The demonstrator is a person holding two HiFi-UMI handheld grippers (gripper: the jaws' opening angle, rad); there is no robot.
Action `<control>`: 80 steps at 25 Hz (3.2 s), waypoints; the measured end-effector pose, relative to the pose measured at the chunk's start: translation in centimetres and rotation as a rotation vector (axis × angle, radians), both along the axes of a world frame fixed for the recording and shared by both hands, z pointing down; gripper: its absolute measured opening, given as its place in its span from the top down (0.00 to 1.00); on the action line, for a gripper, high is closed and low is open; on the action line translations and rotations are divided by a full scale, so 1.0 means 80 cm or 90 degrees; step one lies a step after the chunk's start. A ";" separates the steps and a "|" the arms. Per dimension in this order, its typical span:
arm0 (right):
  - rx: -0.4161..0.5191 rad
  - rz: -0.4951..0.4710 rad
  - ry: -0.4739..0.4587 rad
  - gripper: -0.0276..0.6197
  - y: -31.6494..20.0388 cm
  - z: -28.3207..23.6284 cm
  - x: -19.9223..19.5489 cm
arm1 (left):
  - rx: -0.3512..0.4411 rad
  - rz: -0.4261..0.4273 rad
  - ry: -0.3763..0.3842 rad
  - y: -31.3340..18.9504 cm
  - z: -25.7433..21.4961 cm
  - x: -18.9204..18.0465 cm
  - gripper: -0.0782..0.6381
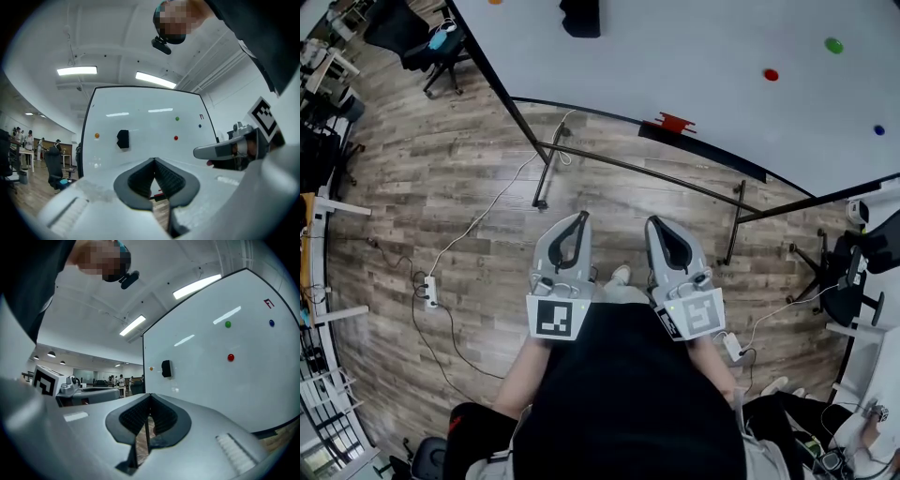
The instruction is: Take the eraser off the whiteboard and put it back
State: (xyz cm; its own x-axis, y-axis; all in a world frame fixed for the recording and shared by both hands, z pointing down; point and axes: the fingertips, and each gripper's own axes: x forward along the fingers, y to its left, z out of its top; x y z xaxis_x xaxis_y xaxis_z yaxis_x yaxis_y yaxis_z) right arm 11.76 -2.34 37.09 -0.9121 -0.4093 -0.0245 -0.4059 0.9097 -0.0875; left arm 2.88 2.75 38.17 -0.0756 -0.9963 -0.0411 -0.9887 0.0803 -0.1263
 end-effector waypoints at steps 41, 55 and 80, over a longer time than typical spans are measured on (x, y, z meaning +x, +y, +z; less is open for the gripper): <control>0.016 0.057 0.031 0.95 -0.205 0.005 -0.151 | 0.051 -0.040 0.001 -0.249 -0.075 -0.188 0.89; 0.005 -0.011 0.047 0.95 -0.242 0.007 -0.174 | 0.048 -0.071 0.011 -0.276 -0.094 -0.207 0.79; 0.001 -0.114 0.056 0.95 -0.302 0.007 -0.176 | 0.015 -0.157 0.041 -0.349 -0.119 -0.228 0.49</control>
State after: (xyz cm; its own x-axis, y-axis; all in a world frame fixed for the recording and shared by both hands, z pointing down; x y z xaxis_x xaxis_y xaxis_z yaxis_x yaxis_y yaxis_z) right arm -2.30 -26.52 37.65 -0.9691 -0.2400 0.0575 -0.2431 0.9683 -0.0569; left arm -15.34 -25.19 28.68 -0.3196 -0.9462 -0.0511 -0.9448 0.3223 -0.0591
